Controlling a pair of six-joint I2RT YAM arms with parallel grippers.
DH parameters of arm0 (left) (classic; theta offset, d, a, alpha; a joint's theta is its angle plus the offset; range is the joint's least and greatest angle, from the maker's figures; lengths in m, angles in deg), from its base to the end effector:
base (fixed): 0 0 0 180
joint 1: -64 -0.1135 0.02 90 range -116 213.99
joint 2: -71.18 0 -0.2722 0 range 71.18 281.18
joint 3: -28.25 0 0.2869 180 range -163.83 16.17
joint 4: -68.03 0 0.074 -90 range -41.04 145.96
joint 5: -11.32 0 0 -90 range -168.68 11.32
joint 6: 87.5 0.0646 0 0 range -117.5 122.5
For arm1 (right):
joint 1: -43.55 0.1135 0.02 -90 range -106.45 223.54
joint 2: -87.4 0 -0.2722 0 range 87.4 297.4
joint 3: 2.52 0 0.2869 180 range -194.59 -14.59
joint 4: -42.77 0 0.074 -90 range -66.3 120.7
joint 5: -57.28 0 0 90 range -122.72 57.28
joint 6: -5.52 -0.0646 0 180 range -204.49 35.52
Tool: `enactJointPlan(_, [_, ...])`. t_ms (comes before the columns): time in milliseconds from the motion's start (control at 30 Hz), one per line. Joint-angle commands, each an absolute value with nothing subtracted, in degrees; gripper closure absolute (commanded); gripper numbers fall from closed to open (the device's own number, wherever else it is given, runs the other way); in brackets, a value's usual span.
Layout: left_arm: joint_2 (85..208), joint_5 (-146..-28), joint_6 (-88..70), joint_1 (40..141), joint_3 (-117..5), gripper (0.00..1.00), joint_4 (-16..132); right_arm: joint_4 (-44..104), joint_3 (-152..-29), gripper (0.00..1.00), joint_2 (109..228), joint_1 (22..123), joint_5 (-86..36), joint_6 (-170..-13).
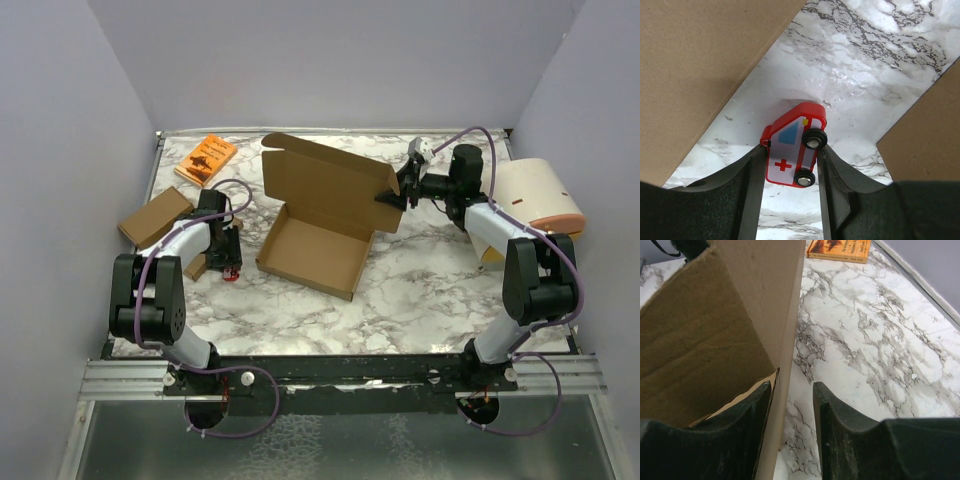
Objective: Fold the paper box
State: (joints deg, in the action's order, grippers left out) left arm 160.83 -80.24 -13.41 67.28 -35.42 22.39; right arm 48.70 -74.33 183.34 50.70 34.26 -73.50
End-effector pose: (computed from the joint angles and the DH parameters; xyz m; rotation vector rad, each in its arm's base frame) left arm 0.3193 -0.0201 0.1285 -0.3048 2.8111 -0.1142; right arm 0.3938 0.1093 0.2359 -1.0285 1.4877 1.0392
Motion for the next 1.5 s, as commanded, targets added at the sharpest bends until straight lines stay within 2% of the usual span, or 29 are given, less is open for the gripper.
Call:
enactJointPlan(0, [159.7, -78.3, -13.0, 67.6, -34.1, 0.63, 23.4, 48.5, -76.0, 0.61, 183.8, 50.7, 35.9, -73.1])
enactJointPlan(200, [152.9, -78.2, -13.1, 67.5, -34.1, 0.77, 25.3, 48.5, -76.1, 0.61, 183.9, 50.7, 36.0, -73.3])
enactJointPlan(300, [149.6, -80.9, -13.5, 67.5, -35.0, 0.8, 26.6, 48.6, -76.1, 0.61, 183.9, 50.7, 36.0, -73.3])
enactJointPlan(500, [143.4, -93.8, -16.9, 67.5, -35.3, 0.83, 33.1, 48.6, -76.1, 0.61, 184.1, 50.7, 36.1, -73.3])
enactJointPlan(667, [140.4, -106.0, -23.7, 69.7, -31.6, 0.88, 46.2, 48.6, -76.1, 0.61, 184.2, 50.7, 36.1, -73.3])
enactJointPlan(900, [142.3, -94.8, -26.7, 84.2, -30.3, 0.88, 56.5, 48.5, -76.2, 0.61, 184.4, 50.7, 35.9, -73.4])
enactJointPlan(1067, [147.9, -84.4, -24.3, 92.3, -31.1, 0.85, 57.6, 48.5, -76.1, 0.61, 184.5, 50.7, 35.9, -73.4])
enactJointPlan(1467, [158.5, -76.0, -21.5, 98.1, -31.7, 0.75, 63.0, 48.5, -76.0, 0.61, 184.9, 50.7, 36.0, -73.2])
